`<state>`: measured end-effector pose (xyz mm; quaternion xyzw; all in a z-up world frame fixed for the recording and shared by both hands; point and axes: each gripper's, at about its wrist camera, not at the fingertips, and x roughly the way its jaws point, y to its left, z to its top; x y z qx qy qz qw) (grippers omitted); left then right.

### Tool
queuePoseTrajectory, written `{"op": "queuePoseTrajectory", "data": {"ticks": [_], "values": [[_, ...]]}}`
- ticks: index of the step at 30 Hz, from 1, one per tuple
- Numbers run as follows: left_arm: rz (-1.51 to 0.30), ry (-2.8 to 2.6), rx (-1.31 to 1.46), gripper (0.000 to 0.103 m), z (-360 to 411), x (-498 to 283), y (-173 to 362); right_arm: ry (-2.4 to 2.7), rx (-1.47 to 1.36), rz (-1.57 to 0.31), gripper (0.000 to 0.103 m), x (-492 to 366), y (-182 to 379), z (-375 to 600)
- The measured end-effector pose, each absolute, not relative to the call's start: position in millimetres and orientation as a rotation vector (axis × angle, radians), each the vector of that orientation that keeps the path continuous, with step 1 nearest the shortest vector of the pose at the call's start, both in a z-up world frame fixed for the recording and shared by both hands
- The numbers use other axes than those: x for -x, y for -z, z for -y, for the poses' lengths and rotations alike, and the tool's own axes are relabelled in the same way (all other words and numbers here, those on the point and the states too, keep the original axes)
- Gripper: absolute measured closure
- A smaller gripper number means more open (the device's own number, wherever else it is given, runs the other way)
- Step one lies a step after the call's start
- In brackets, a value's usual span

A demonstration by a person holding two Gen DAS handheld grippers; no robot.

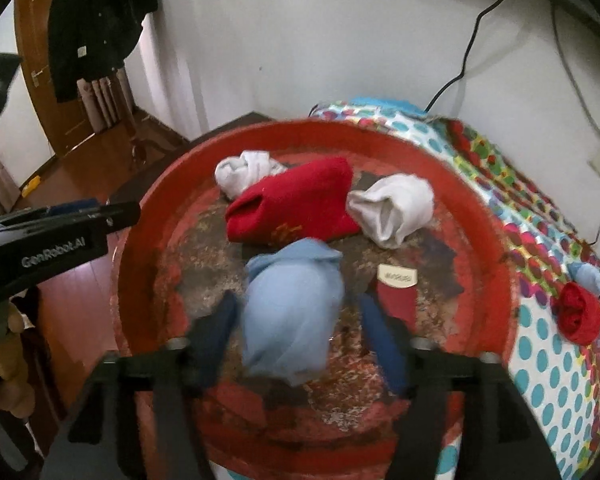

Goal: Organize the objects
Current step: 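Grasp the yellow medicine box with the right tool while the left tool grasps the gold-printed red sock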

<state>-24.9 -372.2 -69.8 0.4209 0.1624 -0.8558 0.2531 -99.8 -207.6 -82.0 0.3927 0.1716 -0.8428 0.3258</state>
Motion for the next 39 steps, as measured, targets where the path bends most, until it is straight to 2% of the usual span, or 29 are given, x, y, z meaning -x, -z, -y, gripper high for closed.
{"op": "queuePoseTrajectory", "data": {"ticks": [10,22,27,33,36,39], "values": [[-0.305,2.377,-1.115,0.054,341.9,31.1,58.9,2.323,-0.993,-0.357,0.034,100.1,53.3,129.9],[-0.040,2.531,-1.105,0.054,264.6,50.5,50.7,2.726,-1.107,-0.204,0.034,160.1,60.3,-62.6],[-0.041,2.633,-1.119,0.054,231.0,55.2,46.1,2.893,-1.130,-0.140,0.034,198.2,70.4,-129.1],[0.279,2.747,-1.125,0.054,157.9,60.0,46.7,2.934,-1.160,-0.124,0.034,254.6,89.3,-154.1],[0.374,2.824,-1.045,0.054,126.9,57.4,39.5,2.941,-1.185,-0.109,0.034,279.6,97.8,-159.7],[0.471,2.971,-1.098,0.053,92.0,75.3,29.9,2.952,-1.187,-0.108,0.034,298.3,103.6,-164.8]]}}
